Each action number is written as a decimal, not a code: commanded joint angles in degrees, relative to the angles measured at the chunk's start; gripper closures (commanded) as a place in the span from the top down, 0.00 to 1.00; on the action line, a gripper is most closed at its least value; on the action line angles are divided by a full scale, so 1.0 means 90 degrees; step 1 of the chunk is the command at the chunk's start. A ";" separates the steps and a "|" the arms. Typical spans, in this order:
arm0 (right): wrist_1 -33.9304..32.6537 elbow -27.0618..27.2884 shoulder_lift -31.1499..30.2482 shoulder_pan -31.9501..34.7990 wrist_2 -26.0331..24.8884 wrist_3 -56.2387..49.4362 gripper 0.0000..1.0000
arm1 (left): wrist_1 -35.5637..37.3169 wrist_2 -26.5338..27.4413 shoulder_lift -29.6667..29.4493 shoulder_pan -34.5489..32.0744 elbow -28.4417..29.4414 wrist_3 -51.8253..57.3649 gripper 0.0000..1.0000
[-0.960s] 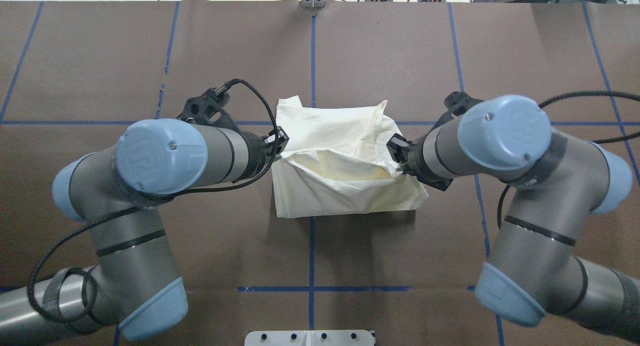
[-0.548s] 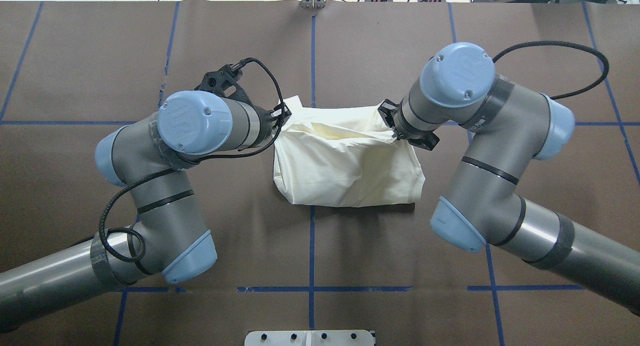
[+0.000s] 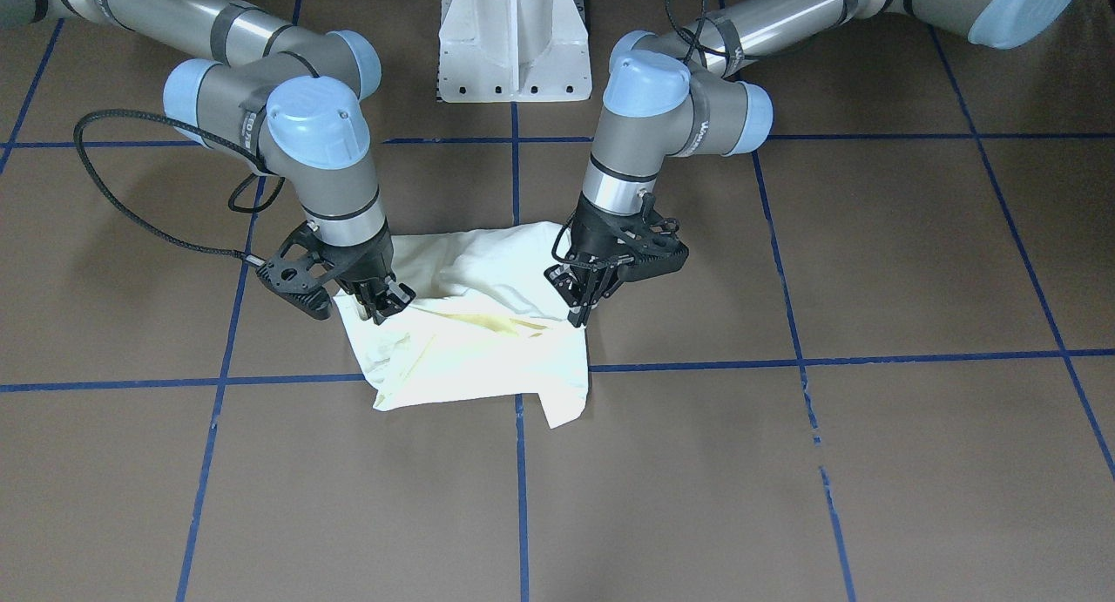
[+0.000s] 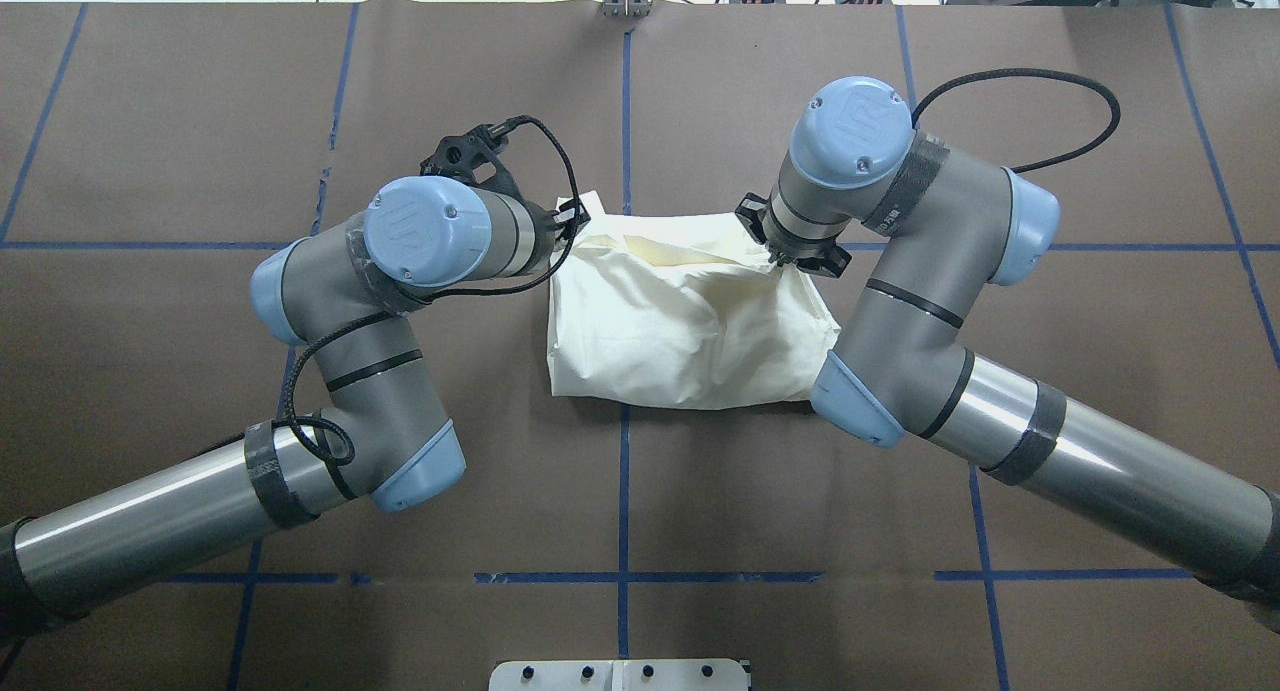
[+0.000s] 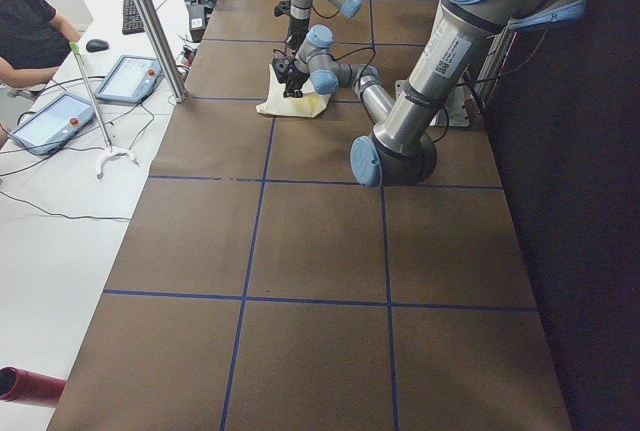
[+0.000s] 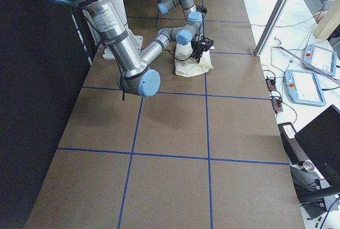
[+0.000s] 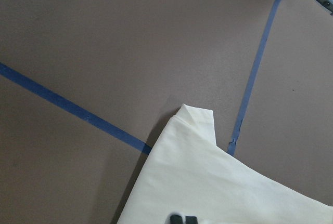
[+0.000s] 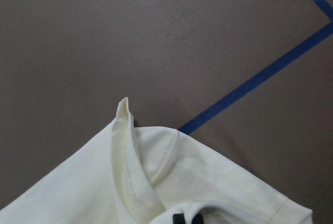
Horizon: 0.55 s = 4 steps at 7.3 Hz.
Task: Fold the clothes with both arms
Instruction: 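Lift the near edge with both grippers and fold it toward the far edge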
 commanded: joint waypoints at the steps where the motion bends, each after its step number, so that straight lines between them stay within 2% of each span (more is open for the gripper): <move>1: 0.0709 -0.0831 0.0295 0.0070 0.0006 -0.0279 0.00 | -0.0989 0.0002 -0.0028 -0.0191 0.0769 0.0380 0.09; 2: 0.0710 -0.0873 0.0288 0.0080 0.0016 -0.0357 0.00 | -0.1042 -0.0008 -0.0028 -0.0192 0.0782 0.0381 0.54; 3: 0.0711 -0.0921 0.0287 0.0080 0.0016 -0.0406 0.05 | -0.1217 -0.0066 -0.0028 -0.0269 0.0666 0.0381 0.54; 4: 0.0720 -0.0922 0.0297 0.0080 0.0016 -0.0407 0.20 | -0.1557 -0.0086 0.0117 -0.0309 0.0316 0.0381 0.54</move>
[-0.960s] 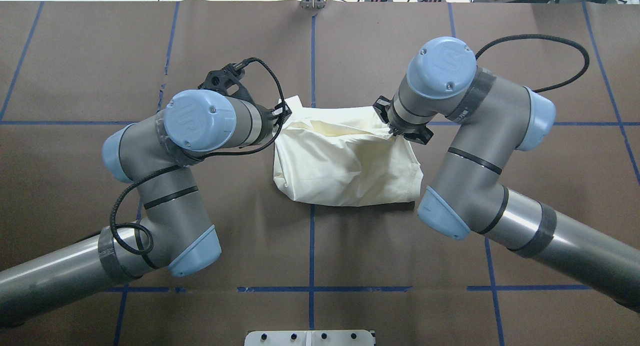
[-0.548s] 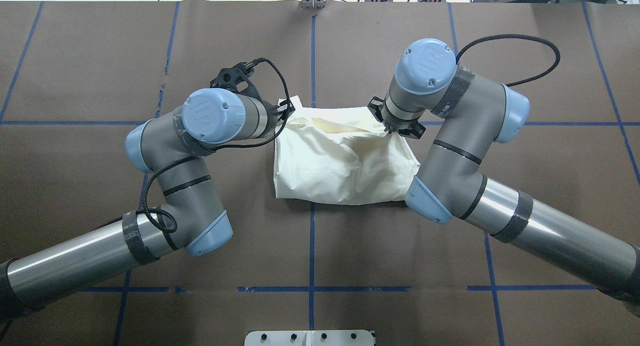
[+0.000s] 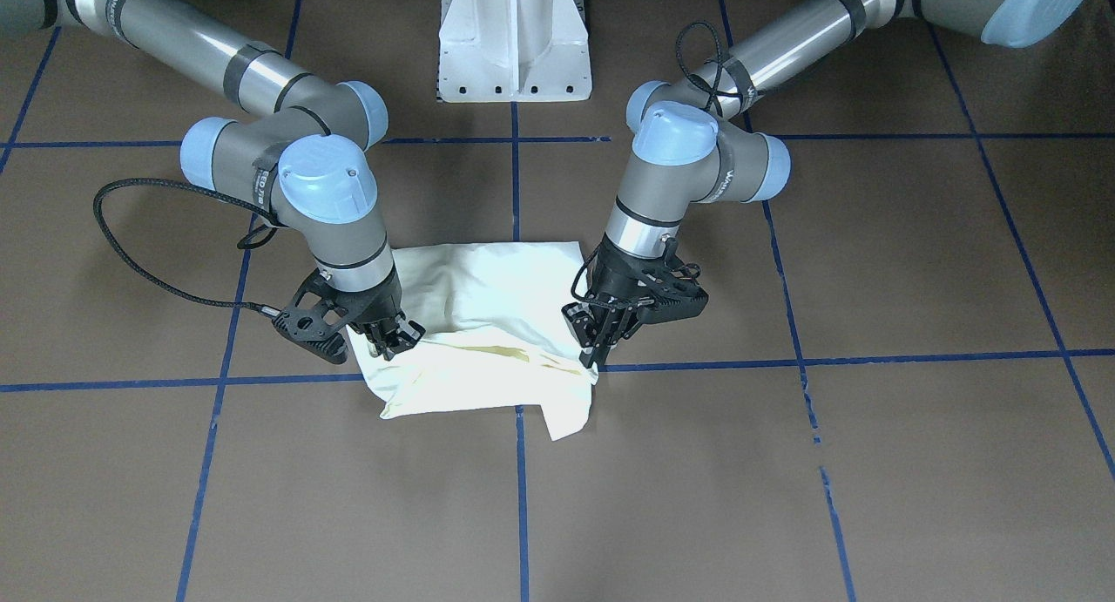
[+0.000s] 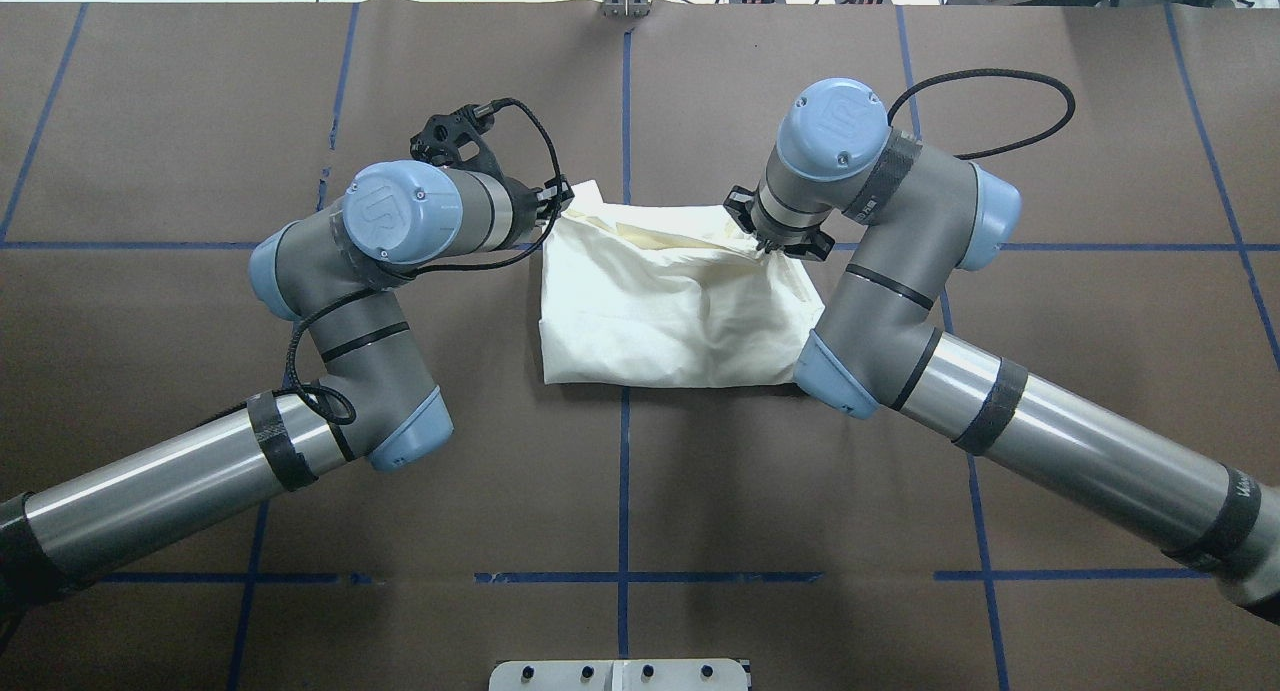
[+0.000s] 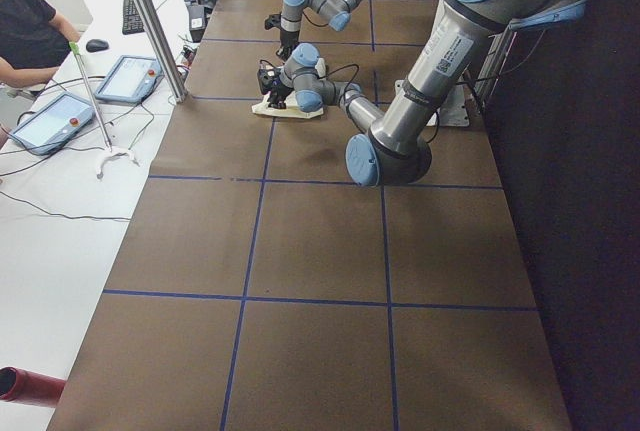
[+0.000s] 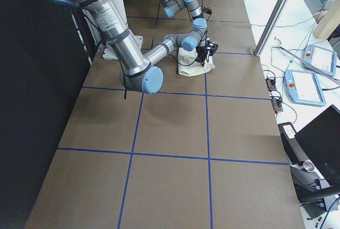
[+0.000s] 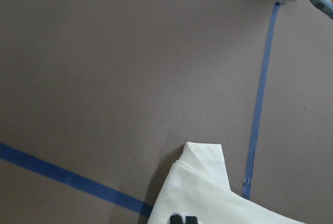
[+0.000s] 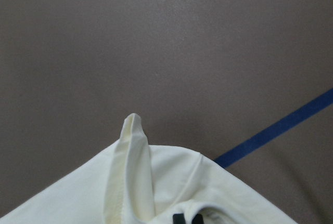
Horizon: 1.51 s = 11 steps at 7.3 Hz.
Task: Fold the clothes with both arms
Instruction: 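Lay the folded edge down and open both grippers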
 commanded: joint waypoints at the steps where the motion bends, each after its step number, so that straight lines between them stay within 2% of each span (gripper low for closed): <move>1: 0.0032 -0.0043 0.0026 0.0034 -0.0008 -0.0044 0.56 | -0.0361 -0.0046 0.0250 -0.0071 -0.0563 -0.0031 0.55; 2: 0.0023 0.0073 0.0036 0.0082 0.0069 -0.0034 1.00 | -0.0351 -0.0442 0.0338 -0.0081 -0.0817 -0.0060 0.46; 3: 0.0023 0.0345 -0.0041 0.0228 0.0582 -0.0044 1.00 | -0.0283 -0.0814 0.0513 -0.0004 -0.1158 -0.0118 0.00; 4: 0.0032 0.0821 -0.0342 0.0568 0.1187 -0.0054 1.00 | -0.0292 -0.0788 0.0612 0.0355 -0.1161 -0.0370 0.00; 5: 0.0033 0.1184 -0.0654 0.0726 0.1425 -0.0160 1.00 | -0.0283 -0.0672 0.0738 0.0620 -0.1161 -0.0402 0.00; 8: 0.0023 0.1401 -0.0793 0.0786 0.1427 -0.0288 1.00 | -0.0273 -0.0632 0.0876 0.0895 -0.0635 -0.0363 0.00; 10: -0.0065 0.1577 -0.0804 0.0825 0.1427 -0.0288 1.00 | -0.0079 -0.0661 0.0896 0.0886 -0.0750 -0.0354 0.00; 11: -0.0065 0.1617 -0.0852 0.0835 0.1427 -0.0298 1.00 | 0.0406 -0.0700 0.0954 0.0847 -0.1176 -0.0286 0.00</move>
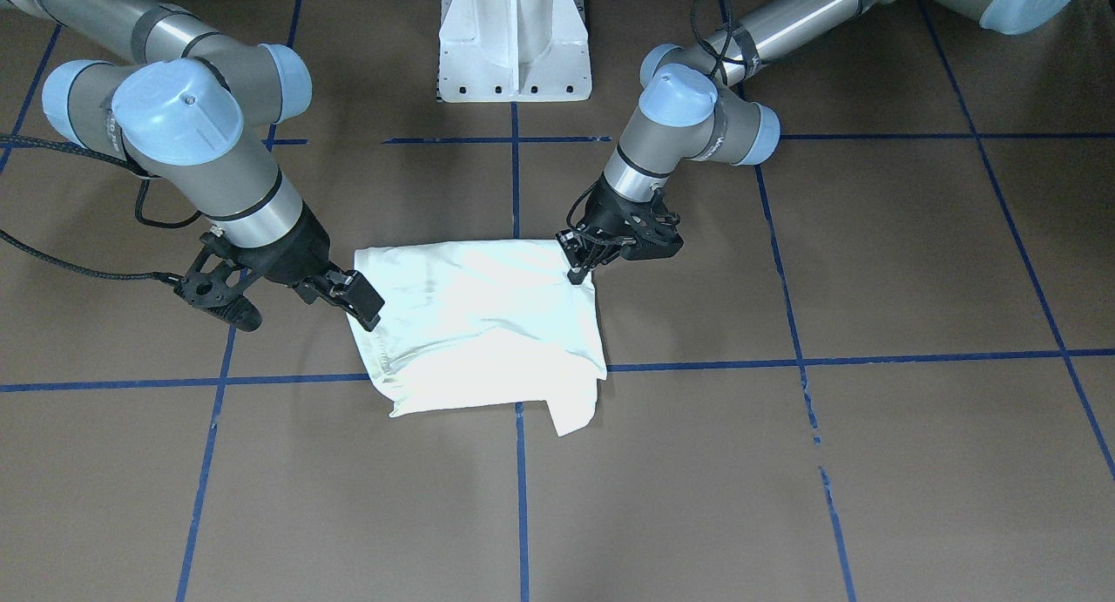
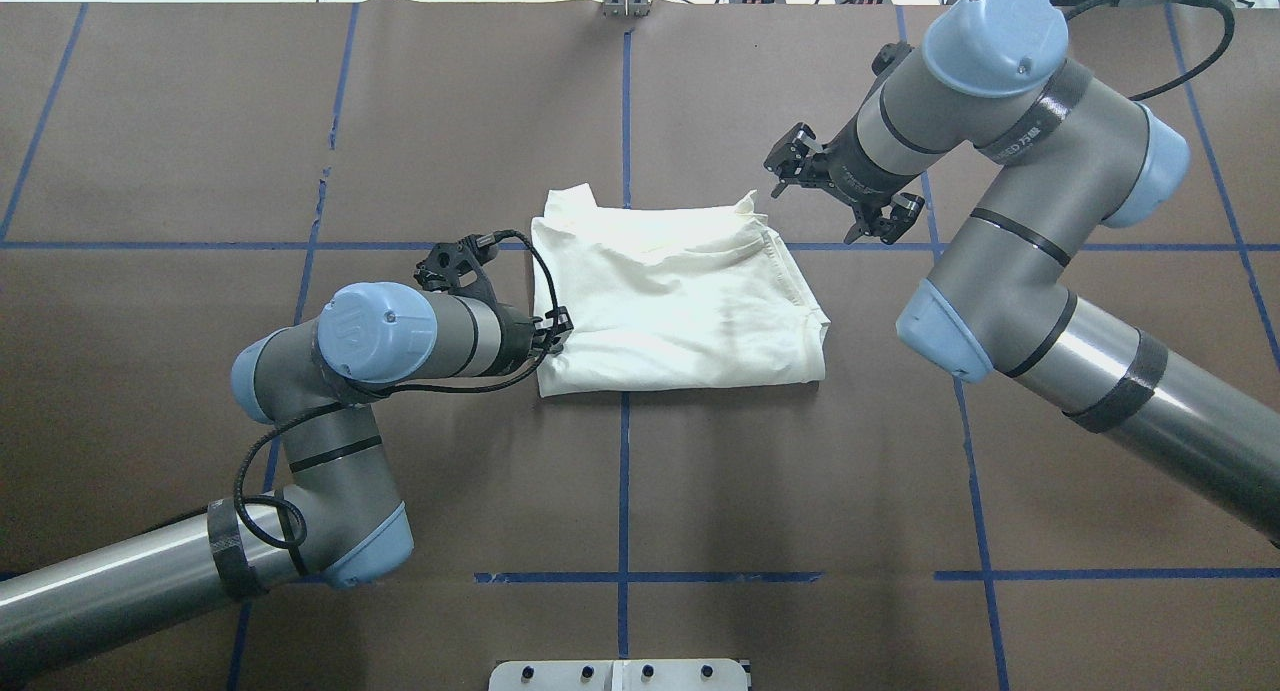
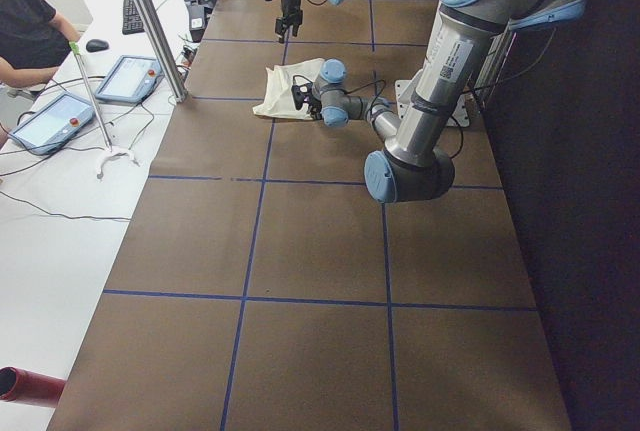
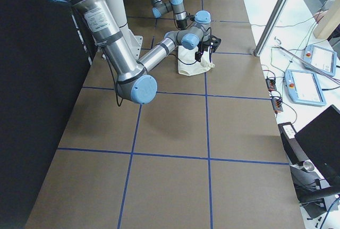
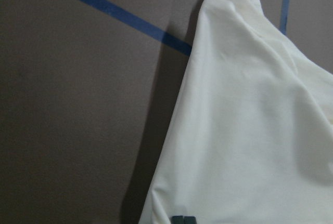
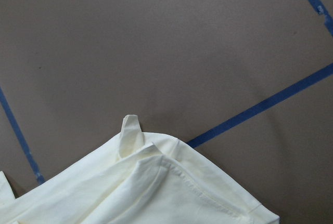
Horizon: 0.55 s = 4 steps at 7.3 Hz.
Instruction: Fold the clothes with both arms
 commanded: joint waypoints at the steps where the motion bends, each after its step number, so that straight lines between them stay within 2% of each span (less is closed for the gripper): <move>1: -0.0014 0.0118 -0.0100 0.0037 0.0003 -0.0008 1.00 | 0.0857 -0.0037 0.0278 -0.0262 -0.1078 0.0385 0.00; 2: -0.0014 0.0254 -0.0284 0.0076 0.0003 -0.0017 1.00 | 0.1325 -0.0037 0.0532 -0.0438 -0.1704 0.0591 0.00; 3: -0.0005 0.0584 -0.0779 0.0135 -0.0007 -0.0298 1.00 | 0.1881 -0.0027 0.0786 -0.0624 -0.2194 0.0902 0.00; 4: 0.0015 0.0829 -0.1296 0.0271 -0.0007 -0.0939 1.00 | 0.1954 -0.0027 0.1281 -0.0722 -0.2537 0.1505 0.00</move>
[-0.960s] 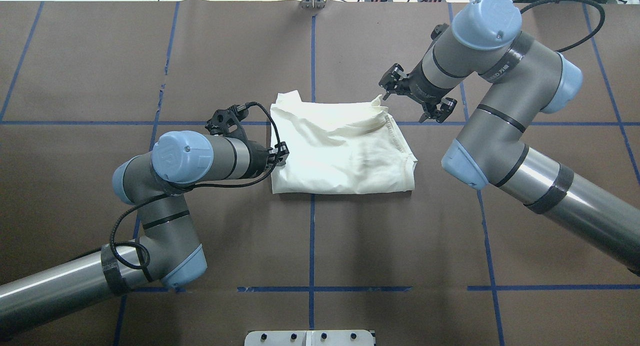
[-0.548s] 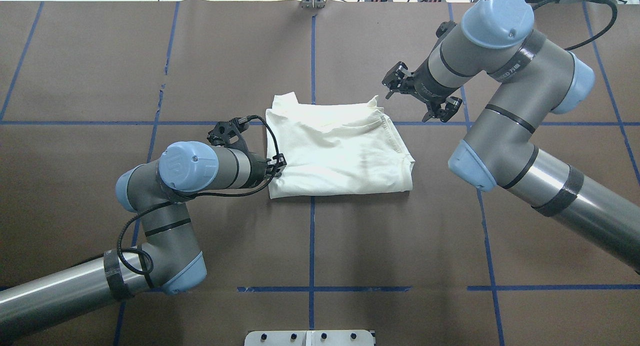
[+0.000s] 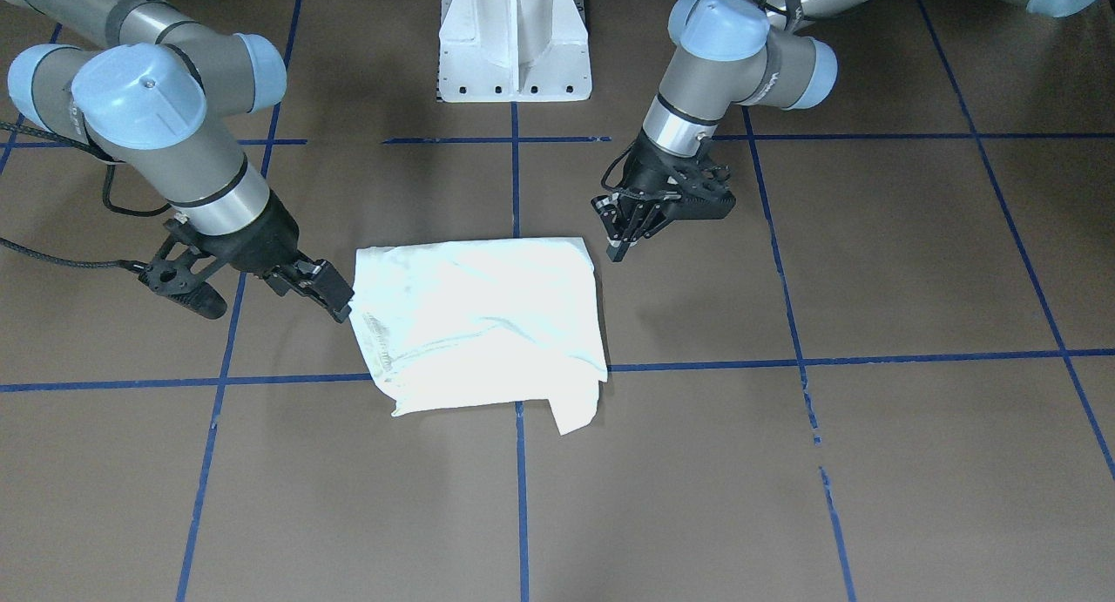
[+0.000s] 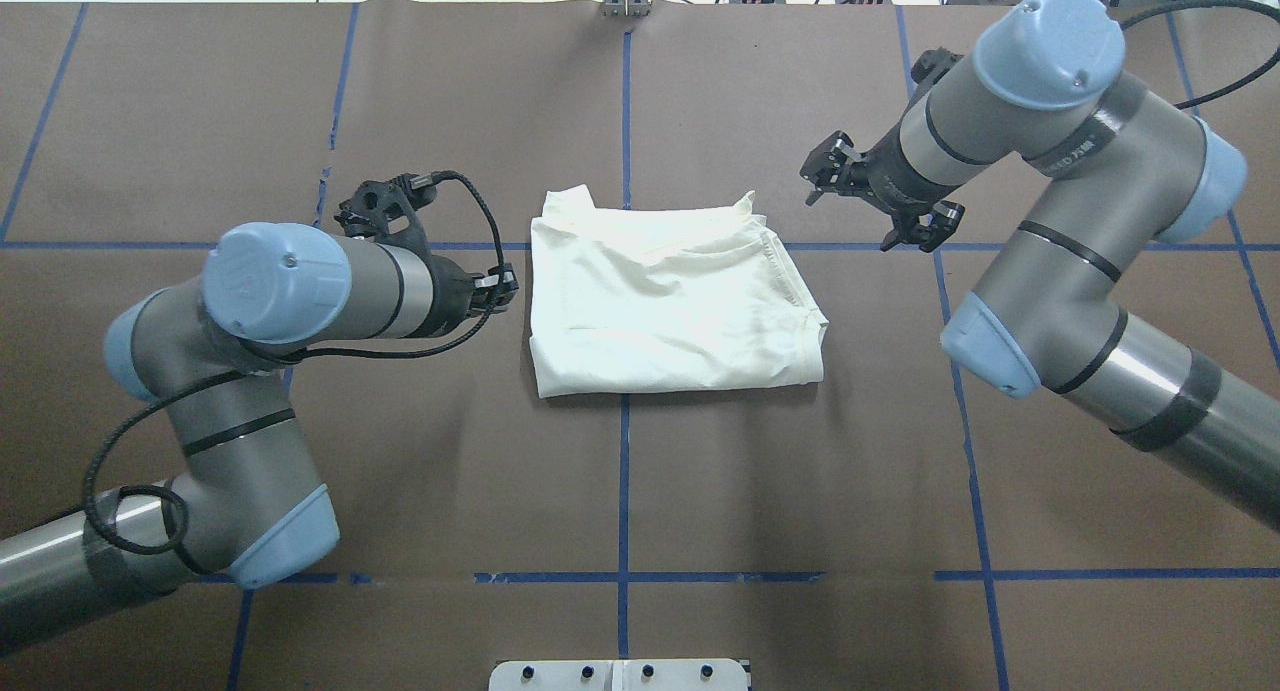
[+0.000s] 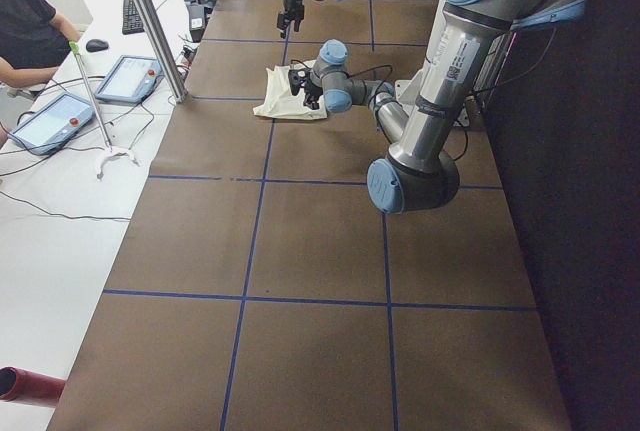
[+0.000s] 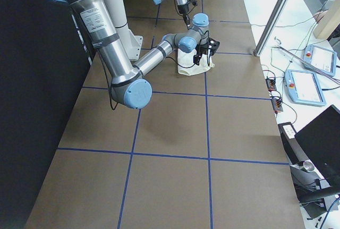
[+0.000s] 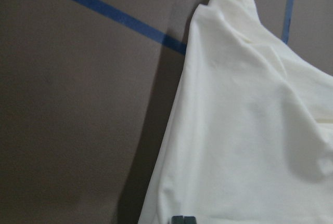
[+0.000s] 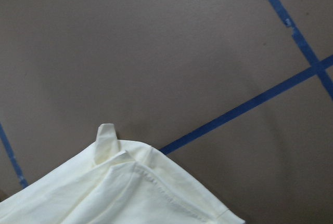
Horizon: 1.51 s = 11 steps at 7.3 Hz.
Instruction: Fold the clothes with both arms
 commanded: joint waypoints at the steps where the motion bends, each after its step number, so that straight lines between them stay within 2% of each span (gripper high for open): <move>1: 0.0038 0.0403 -0.1076 0.0408 0.0006 -0.1335 1.00 | 0.0305 -0.0036 0.0842 -0.0464 -0.0639 0.1171 0.00; 2: 0.0067 0.0539 -0.1574 0.0769 0.0016 -0.2193 1.00 | 0.0267 -0.0075 0.1174 -0.0931 -0.0669 0.1941 0.00; 3: 0.0067 0.0598 -0.2052 0.1275 0.0026 -0.3226 1.00 | 0.0228 -0.0665 0.1516 -0.1613 -0.0660 0.2944 0.00; 5: -0.0010 0.0483 -0.2777 0.2562 0.0511 -0.5724 1.00 | 0.0372 -0.2216 0.1879 -0.3689 -0.0465 0.5656 0.00; 7: -0.0350 0.0093 -0.2946 0.3755 0.1213 -0.7798 1.00 | 0.1432 -0.2875 0.1794 -0.5537 0.0206 0.8273 0.00; 8: -0.0797 0.0091 -0.2946 0.3973 0.1352 -0.8368 1.00 | 0.1796 -0.3622 0.1696 -0.6203 0.0751 0.9089 0.08; 9: -0.1034 0.0110 -0.3023 0.4043 0.1363 -0.8625 1.00 | 0.2264 -0.4162 0.1821 -0.6354 0.0930 0.9435 0.69; 10: -0.0978 0.0120 -0.3121 0.4044 0.1538 -0.8628 1.00 | 0.2665 -0.4225 0.2508 -0.6327 0.0874 0.9970 1.00; 11: -0.0968 0.0091 -0.3102 0.4044 0.1530 -0.8618 1.00 | 0.2727 -0.4264 0.2670 -0.6327 0.0835 0.9976 1.00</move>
